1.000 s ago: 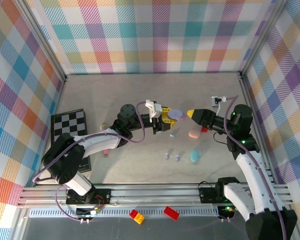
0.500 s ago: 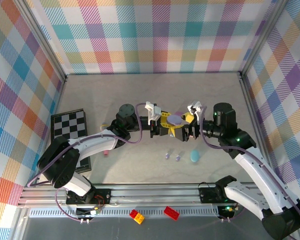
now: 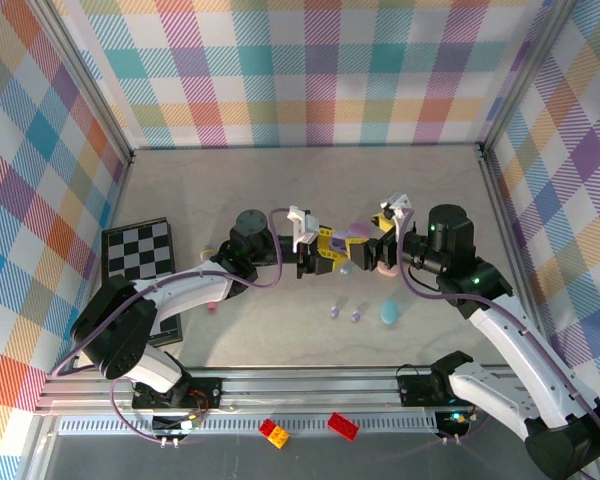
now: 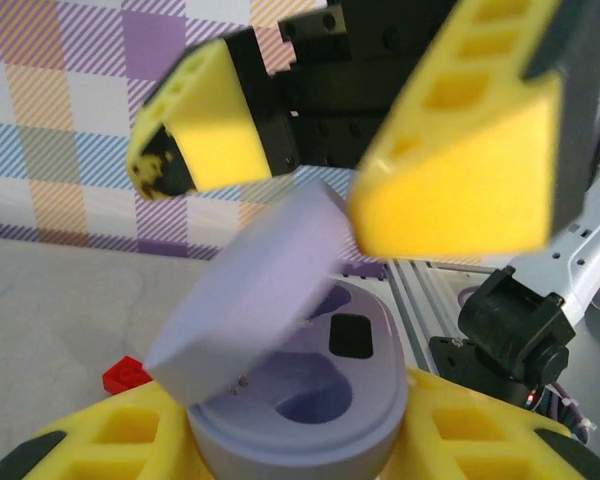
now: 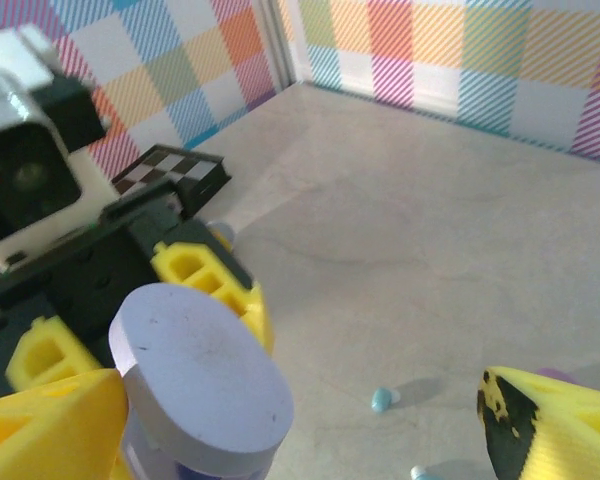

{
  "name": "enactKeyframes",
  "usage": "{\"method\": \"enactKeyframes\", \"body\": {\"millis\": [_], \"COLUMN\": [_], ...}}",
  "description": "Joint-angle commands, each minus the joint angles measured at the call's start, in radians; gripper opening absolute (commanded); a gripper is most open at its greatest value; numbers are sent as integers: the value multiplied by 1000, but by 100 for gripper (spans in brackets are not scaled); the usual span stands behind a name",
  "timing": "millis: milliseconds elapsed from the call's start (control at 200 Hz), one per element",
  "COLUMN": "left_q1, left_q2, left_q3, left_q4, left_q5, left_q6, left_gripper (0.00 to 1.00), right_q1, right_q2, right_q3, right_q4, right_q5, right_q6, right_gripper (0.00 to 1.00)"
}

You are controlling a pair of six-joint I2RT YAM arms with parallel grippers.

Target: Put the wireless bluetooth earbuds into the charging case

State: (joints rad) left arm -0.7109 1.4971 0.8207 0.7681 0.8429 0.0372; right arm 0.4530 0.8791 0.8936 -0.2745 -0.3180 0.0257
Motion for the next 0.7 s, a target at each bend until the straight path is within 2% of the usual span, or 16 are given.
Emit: {"method": "enactKeyframes", "body": {"millis": [0, 145, 370, 510, 610, 695], "left_q1": [1, 12, 77, 137, 180, 207], "left_q2": [-28, -14, 0, -25, -47, -62], "left_q3": [-6, -15, -61, -90, -113, -128], "left_q4": [48, 73, 175, 189, 198, 197], "left_q5": [38, 35, 7, -6, -21, -32], "left_q6": [-2, -14, -53, -51, -51, -46], "left_gripper": [39, 39, 39, 39, 39, 39], "right_q1": [-4, -4, -7, -23, -27, -27], "right_q2": [-6, -6, -103, -138, -135, -132], "right_q3": [20, 24, -33, -62, -104, -171], "right_q4": [70, 80, 124, 32, -55, -78], "right_q5": [54, 73, 3, 75, 168, 147], "right_q6": [40, 75, 110, 258, 400, 494], "right_gripper": [89, 89, 90, 90, 85, 80]}}
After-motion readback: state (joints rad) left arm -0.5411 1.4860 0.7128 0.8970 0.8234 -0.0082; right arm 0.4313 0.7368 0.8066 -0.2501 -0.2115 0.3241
